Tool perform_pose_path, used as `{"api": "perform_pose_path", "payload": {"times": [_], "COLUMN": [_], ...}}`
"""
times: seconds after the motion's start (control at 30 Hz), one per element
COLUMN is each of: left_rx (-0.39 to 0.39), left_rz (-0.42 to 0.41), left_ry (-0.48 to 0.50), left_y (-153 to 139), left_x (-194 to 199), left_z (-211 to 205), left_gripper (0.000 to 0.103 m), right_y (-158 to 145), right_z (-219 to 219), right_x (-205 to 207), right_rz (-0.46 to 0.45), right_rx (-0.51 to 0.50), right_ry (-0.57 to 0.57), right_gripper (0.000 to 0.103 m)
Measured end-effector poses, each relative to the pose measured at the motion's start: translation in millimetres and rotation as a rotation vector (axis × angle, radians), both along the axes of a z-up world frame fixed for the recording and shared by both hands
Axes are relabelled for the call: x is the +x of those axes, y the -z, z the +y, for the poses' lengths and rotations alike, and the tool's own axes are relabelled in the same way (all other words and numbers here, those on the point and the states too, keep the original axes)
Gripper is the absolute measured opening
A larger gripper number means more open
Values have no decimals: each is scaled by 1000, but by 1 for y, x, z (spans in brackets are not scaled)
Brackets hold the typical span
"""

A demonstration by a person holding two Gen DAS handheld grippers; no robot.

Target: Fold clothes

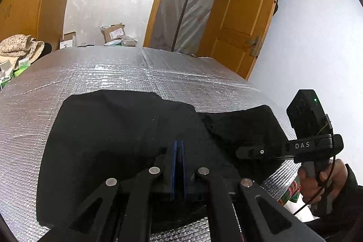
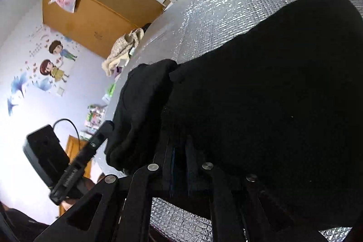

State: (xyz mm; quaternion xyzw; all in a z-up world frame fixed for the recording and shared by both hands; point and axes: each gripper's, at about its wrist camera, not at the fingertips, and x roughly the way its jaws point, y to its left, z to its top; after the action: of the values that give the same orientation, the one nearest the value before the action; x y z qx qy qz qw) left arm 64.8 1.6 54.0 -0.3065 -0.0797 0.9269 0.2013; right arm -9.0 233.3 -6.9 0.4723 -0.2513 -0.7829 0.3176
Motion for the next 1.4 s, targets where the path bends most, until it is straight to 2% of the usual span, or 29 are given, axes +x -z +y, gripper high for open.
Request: {"api": "perform_pose_path", "payload": {"times": [0.07, 0.13, 0.27, 0.37, 0.57, 0.63, 0.67, 0.83, 0.9, 1.0, 1.1, 1.17, 1.3, 1.33, 1.37, 1.4], "left_rx": [4, 3, 12, 23, 21, 10, -11, -169, -128, -42, -36, -62, -95, -103, -104, -99], "left_rz": [1, 4, 4, 5, 1, 6, -7, -169, -150, -55, 12, 4, -55, -66, -76, -85], "left_ry": [19, 38, 86, 128, 222, 267, 276, 266, 268, 230, 86, -31, -228, -270, -307, -332], "left_y": [-2, -3, -8, -12, -15, -14, -11, 20, 15, -9, -24, -21, -8, -5, -2, 1], "left_x": [0, 0, 1, 0, -9, -14, -18, -32, -21, 0, 11, 10, 11, 13, 15, 17], "left_z": [4, 10, 21, 32, 65, 81, 89, 109, 97, 67, 29, 1, -54, -66, -78, -88], "left_gripper": [3, 3, 3, 3, 4, 6, 6, 6, 6, 6, 6, 6, 6, 6, 7, 8], "right_y": [-5, -10, -21, -30, -37, -32, -29, -23, -27, -32, -33, -33, -27, -23, -20, -17], "right_z": [1, 2, 12, 42, 103, 101, 100, 98, 101, 95, 67, 44, -3, -11, -18, -23], "right_x": [2, 5, 15, 24, 30, 31, 32, 37, 41, 44, 35, 28, 10, 5, 1, -3], "right_rz": [19, 38, 89, 157, 200, 185, 176, 164, 172, 184, 178, 165, 114, 94, 73, 54], "right_rx": [-11, -23, -32, -34, 7, 7, 6, -13, -24, -54, -83, -92, -91, -79, -66, -53], "right_ry": [-15, -38, -89, -2, 211, 211, 206, 181, 169, 121, 38, -19, -120, -124, -128, -128], "right_gripper": [25, 31, 31, 31, 31, 31, 31, 31, 31, 31, 34, 42, 43, 47, 56, 58]}}
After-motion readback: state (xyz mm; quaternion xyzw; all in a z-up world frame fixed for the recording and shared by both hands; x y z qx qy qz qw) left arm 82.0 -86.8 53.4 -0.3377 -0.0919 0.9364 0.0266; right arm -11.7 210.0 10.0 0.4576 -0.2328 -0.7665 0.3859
